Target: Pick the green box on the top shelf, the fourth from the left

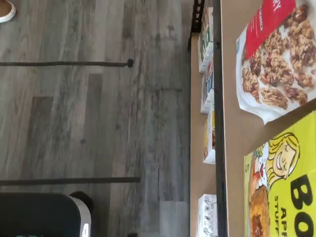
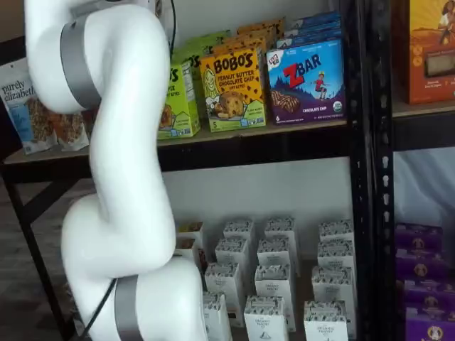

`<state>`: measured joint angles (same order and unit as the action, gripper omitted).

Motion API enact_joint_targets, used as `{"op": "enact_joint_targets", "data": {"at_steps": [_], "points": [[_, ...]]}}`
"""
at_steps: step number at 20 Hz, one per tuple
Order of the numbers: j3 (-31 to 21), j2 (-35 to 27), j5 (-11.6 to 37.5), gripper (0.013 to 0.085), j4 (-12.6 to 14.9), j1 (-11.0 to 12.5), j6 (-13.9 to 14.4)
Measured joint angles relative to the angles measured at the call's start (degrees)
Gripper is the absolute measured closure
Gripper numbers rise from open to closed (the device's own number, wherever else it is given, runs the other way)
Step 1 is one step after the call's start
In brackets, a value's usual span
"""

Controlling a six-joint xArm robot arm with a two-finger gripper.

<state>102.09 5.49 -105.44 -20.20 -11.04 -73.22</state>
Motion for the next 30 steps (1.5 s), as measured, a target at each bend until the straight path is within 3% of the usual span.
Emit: {"op": "enact_joint_targets", "data": {"at_steps": [3,11,20,30], "points": [[-2.49,1.77,3.73,0.013,0.06,1.31,-1.47],[-2.85,1.83,5.14,0.013,-0.92,4.16,-4.07],[-7.97,3.89,14.19,0.013,0.79,2.39,-3.74],[-6.1,0.77,15.08,0.013,3.52,0.67,-2.88]]}}
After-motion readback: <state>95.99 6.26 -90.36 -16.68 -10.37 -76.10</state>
